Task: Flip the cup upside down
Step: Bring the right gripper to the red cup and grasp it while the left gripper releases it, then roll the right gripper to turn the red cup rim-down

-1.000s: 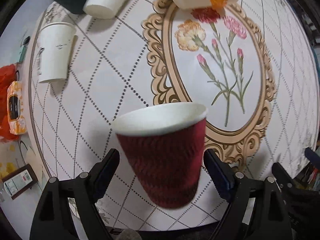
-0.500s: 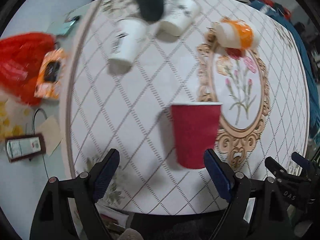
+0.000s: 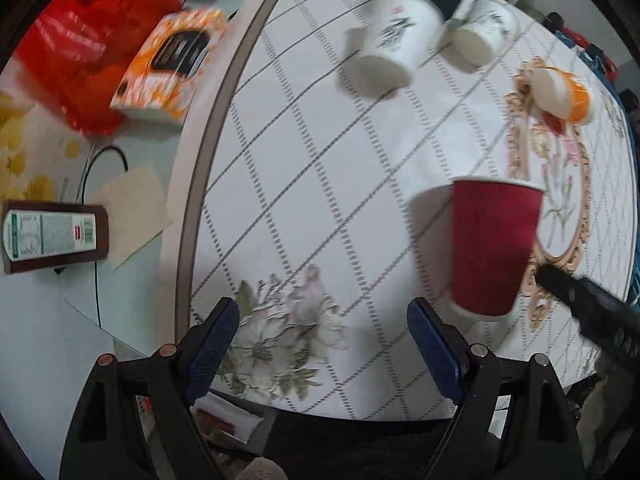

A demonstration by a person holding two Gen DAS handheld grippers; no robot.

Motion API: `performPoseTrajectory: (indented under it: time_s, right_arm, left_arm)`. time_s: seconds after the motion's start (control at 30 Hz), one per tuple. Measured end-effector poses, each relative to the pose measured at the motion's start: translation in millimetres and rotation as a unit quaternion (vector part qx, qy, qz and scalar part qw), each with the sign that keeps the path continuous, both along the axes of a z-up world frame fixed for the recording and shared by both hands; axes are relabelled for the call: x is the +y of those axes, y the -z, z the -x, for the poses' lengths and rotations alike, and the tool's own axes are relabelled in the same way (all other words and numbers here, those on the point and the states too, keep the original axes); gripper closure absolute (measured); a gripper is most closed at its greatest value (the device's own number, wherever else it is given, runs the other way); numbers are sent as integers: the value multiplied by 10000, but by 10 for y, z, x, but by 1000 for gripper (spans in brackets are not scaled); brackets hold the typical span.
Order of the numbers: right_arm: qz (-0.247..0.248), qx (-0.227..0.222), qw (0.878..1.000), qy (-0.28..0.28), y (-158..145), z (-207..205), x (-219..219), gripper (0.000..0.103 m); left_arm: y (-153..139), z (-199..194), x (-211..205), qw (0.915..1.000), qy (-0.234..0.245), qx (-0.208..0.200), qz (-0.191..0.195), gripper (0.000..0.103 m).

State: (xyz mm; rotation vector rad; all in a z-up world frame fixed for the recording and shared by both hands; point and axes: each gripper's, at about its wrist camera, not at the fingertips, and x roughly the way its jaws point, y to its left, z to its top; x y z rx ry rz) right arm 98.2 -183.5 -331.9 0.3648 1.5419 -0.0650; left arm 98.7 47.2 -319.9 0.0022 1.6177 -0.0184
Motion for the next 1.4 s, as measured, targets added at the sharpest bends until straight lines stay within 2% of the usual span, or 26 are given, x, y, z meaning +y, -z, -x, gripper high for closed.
performPoseTrajectory:
  time_s: [0.3, 0.37, 1.0, 1.13, 1.4]
  right_arm:
    - [-105, 166, 9997, -177, 339, -331, 622, 13]
    - [-95, 230, 9995, -173, 401, -361, 674, 26]
    - [80, 470, 9988, -60, 400, -361, 516, 25]
    - [-5, 537, 9985, -50, 421, -349, 484, 15]
    - [-46, 484, 9987, -116, 297, -295, 439, 13]
  left_arm:
    - [307, 71, 297, 9995, 17, 227, -197, 17]
    - [334, 80, 311, 9995, 33, 251, -174, 17]
    - [282, 87, 165, 9994, 227, 223, -102, 17]
    - [237, 52, 185, 9995, 211, 211, -101, 17]
    - [208, 13, 324, 9998, 168, 112, -60, 17]
